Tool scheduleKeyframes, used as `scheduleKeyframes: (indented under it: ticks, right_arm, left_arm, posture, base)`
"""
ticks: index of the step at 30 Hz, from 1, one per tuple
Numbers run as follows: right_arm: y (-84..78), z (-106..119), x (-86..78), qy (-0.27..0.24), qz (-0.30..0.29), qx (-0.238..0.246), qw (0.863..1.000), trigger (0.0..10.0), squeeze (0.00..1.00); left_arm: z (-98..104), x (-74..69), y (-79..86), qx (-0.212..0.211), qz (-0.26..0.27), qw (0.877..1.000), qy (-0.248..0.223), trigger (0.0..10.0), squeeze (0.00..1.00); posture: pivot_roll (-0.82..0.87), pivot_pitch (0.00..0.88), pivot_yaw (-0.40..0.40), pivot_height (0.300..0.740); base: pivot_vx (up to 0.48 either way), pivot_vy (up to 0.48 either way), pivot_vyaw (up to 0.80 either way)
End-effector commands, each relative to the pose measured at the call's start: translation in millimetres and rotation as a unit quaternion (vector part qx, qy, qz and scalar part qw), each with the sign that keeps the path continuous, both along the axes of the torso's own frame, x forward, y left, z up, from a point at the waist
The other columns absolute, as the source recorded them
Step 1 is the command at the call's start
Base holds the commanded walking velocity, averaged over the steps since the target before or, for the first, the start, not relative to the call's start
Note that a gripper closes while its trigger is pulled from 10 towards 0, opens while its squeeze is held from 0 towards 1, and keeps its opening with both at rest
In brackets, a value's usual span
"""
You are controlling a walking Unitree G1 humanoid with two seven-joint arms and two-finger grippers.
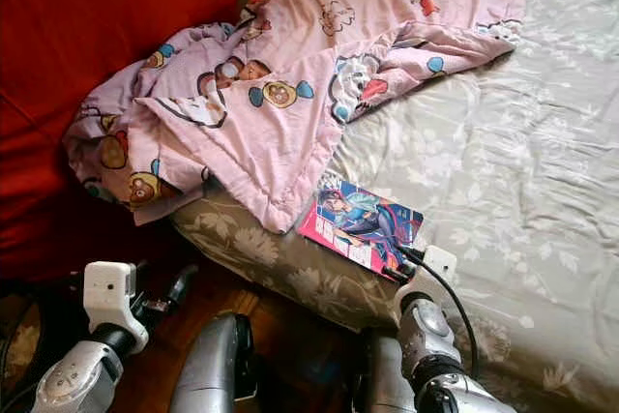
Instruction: Clean up the room
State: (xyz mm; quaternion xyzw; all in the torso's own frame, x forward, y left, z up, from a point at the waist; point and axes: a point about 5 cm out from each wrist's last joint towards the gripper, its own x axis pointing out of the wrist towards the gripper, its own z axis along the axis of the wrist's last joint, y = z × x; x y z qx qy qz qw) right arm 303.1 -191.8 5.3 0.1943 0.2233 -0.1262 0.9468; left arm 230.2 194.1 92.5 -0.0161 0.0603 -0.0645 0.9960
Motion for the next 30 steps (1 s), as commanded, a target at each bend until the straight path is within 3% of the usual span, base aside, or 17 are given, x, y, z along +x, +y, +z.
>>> scheduleKeyframes:
  ticks: [1, 14, 15, 16, 17, 24, 30]
  right_arm:
    - [-3.4, -3.2, -4.7, -0.003, -0.012, 0.001, 1.000, 0.0, 0.00]
    - [-13.6, 14.4, -1.2, -0.092, -0.020, -0.035, 0.995, 0.0, 0.00]
    - [-10.8, 14.9, -2.4, -0.099, -0.007, -0.049, 0.994, 8.7, 0.00]
    - [-8.7, 15.2, -3.0, -0.103, 0.003, -0.058, 0.993, 8.7, 0.00]
    - [-4.0, 15.5, -5.2, -0.114, 0.018, -0.066, 0.991, 10.0, 0.00]
    - [5.2, 8.7, -17.4, -0.119, 0.052, -0.092, 0.987, 10.0, 0.00]
    - [9.5, 10.5, -15.8, -0.129, 0.077, -0.092, 0.984, 10.0, 0.00]
  left_arm:
    - [-6.9, -0.6, 3.3, 0.009, 0.007, 1.000, 0.012, 10.0, 0.00]
    - [-16.4, 21.8, -1.7, -0.010, 0.024, 1.000, -0.001, 10.0, 0.00]
    - [-17.9, 22.2, -1.4, -0.012, 0.028, 1.000, 0.000, 10.0, 0.00]
    - [-18.9, 22.9, -1.3, -0.013, 0.031, 0.999, 0.001, 10.0, 0.00]
    - [-21.5, 23.8, -0.5, -0.017, 0.037, 0.999, 0.001, 10.0, 0.00]
    - [-37.0, 26.4, 5.8, -0.023, 0.062, 0.998, 0.013, 10.0, 0.00]
    - [-49.7, 25.1, 11.4, -0.019, 0.082, 0.996, 0.032, 10.0, 0.00]
  posture:
    - [0.12, 0.203, 0.030, 0.623]
    - [0.06, 0.124, -0.002, 0.623]
    - [0.05, 0.116, -0.005, 0.623]
    - [0.05, 0.113, -0.006, 0.623]
    - [0.04, 0.104, -0.009, 0.623]
    - [0.02, 0.065, -0.017, 0.623]
    - [0.02, 0.044, -0.020, 0.638]
  base:
    - [0.000, 0.000, 0.00]
    - [0.000, 0.000, 0.00]
    - [0.000, 0.000, 0.00]
    - [0.000, 0.000, 0.00]
    - [0.000, 0.000, 0.00]
    - [0.000, 0.000, 0.00]
    - [0.000, 0.000, 0.00]
